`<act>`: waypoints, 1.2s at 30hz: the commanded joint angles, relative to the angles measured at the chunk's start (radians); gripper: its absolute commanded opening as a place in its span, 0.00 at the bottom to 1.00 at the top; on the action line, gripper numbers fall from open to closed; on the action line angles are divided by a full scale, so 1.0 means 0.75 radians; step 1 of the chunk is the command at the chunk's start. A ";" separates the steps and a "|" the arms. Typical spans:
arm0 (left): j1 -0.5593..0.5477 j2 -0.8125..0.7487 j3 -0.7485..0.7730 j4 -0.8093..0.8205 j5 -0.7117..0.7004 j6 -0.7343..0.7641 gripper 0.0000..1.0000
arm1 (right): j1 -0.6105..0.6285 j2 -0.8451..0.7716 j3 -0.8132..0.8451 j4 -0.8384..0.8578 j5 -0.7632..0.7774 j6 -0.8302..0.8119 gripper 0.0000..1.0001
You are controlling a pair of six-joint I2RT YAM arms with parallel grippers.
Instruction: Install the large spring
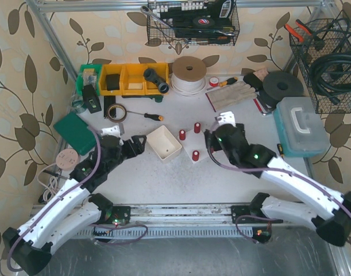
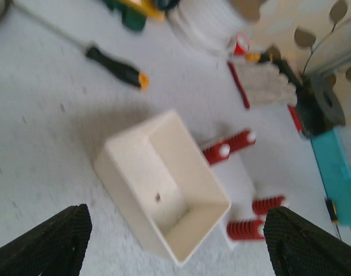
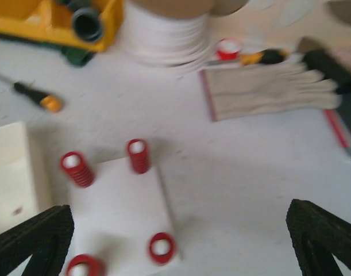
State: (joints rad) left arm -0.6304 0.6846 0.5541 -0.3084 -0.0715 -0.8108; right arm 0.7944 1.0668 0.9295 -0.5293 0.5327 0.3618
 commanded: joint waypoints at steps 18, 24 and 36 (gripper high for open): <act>0.421 0.460 -0.138 0.719 -0.894 0.909 0.87 | -0.601 0.050 -0.884 1.426 0.451 -0.449 1.00; 0.533 0.646 -0.230 1.030 -0.817 0.987 0.87 | -0.668 0.192 -0.909 1.714 0.335 -0.587 1.00; 0.633 0.981 -0.307 1.526 -0.669 1.165 0.89 | -0.812 0.501 -0.858 2.006 0.003 -0.702 1.00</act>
State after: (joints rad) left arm -0.1734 1.3712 0.3099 0.6762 -0.6582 0.0010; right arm 0.2020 1.4036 0.2543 0.9382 0.6815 -0.1291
